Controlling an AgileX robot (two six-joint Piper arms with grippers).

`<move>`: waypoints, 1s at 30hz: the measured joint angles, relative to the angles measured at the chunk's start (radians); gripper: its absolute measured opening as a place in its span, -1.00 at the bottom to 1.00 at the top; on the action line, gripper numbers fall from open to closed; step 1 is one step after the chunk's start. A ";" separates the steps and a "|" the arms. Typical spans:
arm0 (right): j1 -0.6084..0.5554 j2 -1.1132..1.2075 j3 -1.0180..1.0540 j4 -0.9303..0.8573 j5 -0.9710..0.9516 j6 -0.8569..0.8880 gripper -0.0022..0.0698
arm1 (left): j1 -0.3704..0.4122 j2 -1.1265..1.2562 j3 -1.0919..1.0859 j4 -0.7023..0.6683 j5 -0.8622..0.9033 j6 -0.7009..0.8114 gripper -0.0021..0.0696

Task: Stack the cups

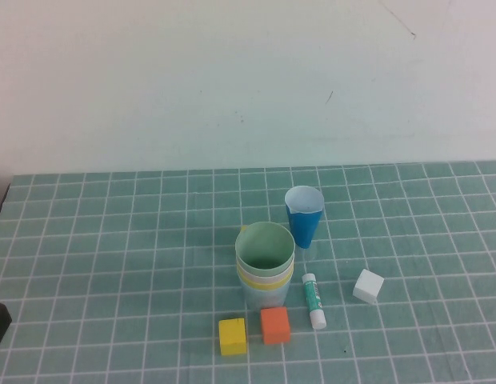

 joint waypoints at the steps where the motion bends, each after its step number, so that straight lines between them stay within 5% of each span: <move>1: 0.000 0.000 0.010 0.007 0.000 0.000 -0.94 | 0.000 0.000 0.000 0.000 0.000 0.000 -0.95; 22: 0.000 0.000 0.060 0.017 0.025 0.000 -0.94 | 0.004 -0.003 0.038 0.062 0.018 -0.007 -0.95; 30: 0.000 0.000 0.060 0.017 0.025 0.000 -0.94 | 0.158 -0.094 0.161 -0.168 -0.009 0.082 -0.95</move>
